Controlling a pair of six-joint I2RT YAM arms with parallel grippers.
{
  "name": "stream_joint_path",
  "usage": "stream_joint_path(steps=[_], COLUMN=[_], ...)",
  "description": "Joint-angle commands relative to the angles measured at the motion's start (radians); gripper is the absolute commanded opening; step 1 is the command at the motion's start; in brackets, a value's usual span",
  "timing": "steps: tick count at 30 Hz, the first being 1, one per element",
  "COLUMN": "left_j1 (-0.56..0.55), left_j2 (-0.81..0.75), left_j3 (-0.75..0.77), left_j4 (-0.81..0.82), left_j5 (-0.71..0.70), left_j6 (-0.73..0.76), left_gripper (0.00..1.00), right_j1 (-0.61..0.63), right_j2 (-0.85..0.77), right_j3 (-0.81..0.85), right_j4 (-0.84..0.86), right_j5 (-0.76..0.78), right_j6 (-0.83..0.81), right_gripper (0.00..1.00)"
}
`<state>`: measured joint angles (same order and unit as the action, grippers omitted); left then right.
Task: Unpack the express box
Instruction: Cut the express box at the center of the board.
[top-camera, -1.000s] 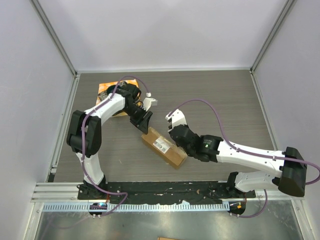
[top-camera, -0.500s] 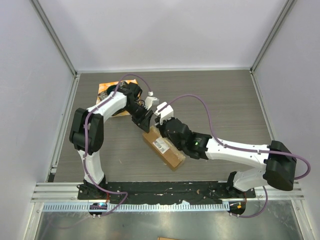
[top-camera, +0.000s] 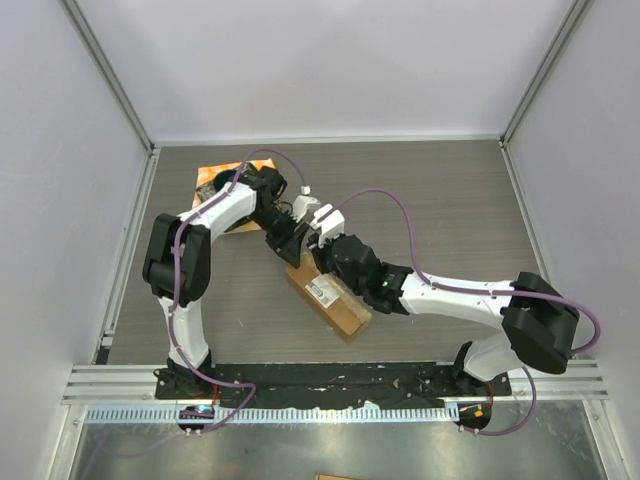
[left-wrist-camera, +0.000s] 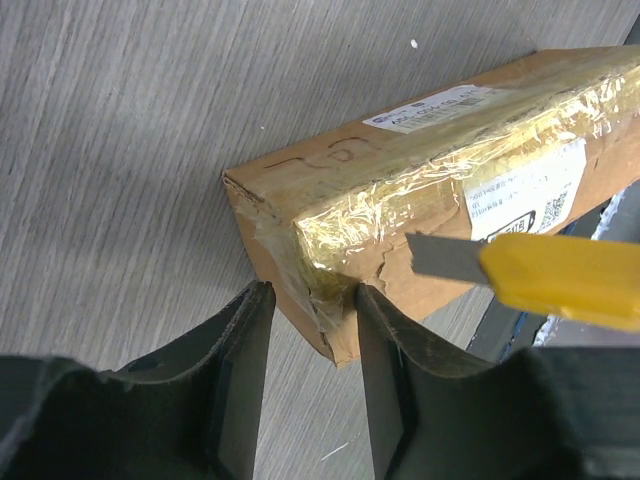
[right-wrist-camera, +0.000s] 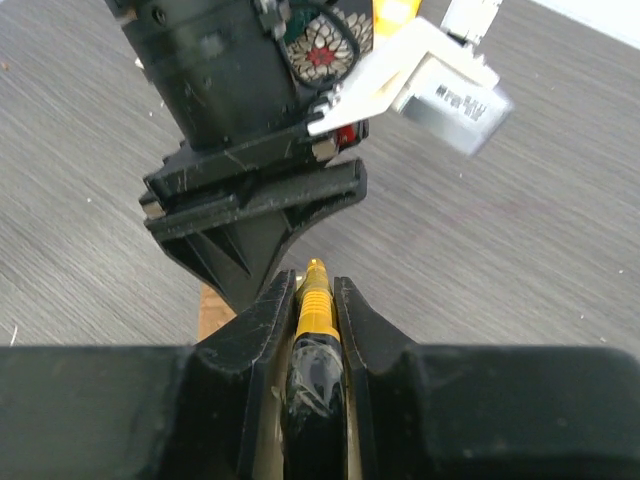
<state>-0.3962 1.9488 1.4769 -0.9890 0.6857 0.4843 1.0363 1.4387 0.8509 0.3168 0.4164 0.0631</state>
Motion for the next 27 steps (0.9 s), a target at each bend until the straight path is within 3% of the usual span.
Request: stream_joint_path(steps=[1,11,27], left_j1=[-0.009,-0.009,-0.009], left_j2=[0.03,0.042,0.053], left_j3=[0.005,0.008,-0.003], left_j4=[-0.008,-0.036,-0.051], left_j5=[-0.029,-0.009,0.002], left_j6=[0.04,0.056,0.066], left_gripper=[0.4,0.23,0.18], right_j1=[-0.004,-0.004,-0.016], right_j2=[-0.009,-0.001,0.037], right_j3=[-0.047,-0.072,-0.061], right_j4=[0.082,0.11,0.137], right_j5=[-0.007,0.004,-0.011], right_j6=[0.033,0.027,0.033], right_gripper=[0.01,0.01,0.01])
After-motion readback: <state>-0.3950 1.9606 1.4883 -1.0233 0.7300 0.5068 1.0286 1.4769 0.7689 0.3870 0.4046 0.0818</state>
